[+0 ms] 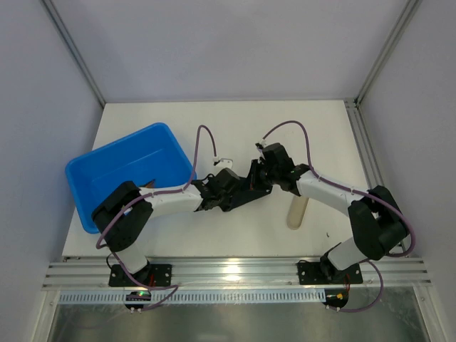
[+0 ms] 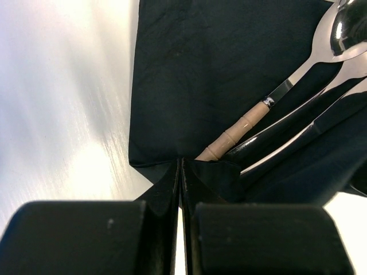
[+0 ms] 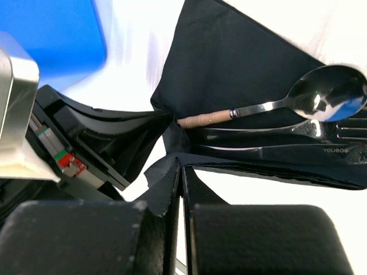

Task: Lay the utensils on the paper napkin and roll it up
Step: Roll the napkin at the center of the board.

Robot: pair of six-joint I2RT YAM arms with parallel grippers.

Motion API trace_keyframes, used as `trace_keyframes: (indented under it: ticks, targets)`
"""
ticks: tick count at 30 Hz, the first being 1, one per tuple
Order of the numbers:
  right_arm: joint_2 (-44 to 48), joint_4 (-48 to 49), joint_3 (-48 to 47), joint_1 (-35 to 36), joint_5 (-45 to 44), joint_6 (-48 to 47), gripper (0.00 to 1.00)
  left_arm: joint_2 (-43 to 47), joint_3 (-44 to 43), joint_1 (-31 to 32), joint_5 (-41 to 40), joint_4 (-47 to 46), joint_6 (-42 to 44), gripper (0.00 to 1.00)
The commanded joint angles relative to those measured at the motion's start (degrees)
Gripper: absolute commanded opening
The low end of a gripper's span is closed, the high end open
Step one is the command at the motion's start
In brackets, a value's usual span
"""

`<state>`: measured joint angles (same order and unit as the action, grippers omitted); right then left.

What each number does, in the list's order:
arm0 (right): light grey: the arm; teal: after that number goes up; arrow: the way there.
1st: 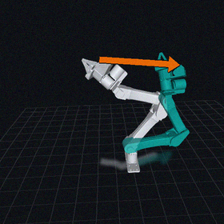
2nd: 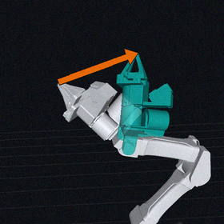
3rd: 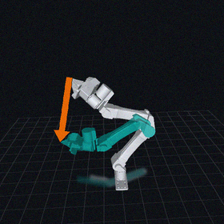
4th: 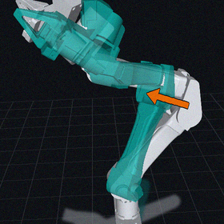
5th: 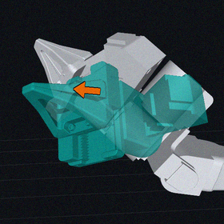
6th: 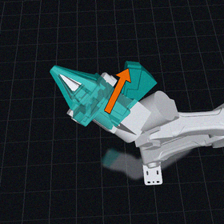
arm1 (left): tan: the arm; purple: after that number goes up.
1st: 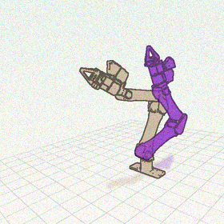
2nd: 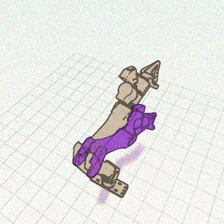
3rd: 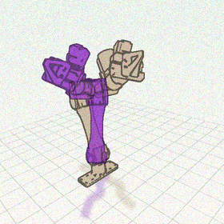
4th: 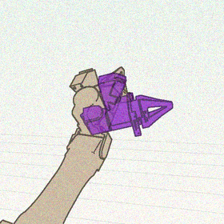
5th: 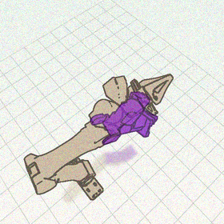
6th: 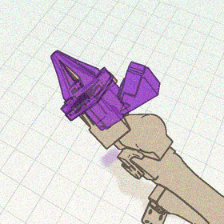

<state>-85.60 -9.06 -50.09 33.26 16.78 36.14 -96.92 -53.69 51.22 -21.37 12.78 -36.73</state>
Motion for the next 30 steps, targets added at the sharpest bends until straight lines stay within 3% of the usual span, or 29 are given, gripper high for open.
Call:
trace_keyframes:
  ticks: [1,30]
  targets:
    - [-1.49,0.89,-3.96,-0.03,-0.60,-0.46,0.04,-0.63,-1.24,-0.33,0.10,-3.02,0.96,0.00]
    - [-17.14,1.59,-14.33,-0.12,-1.22,-2.74,0.04,-1.07,-1.68,-0.51,0.10,-2.76,1.57,0.00]
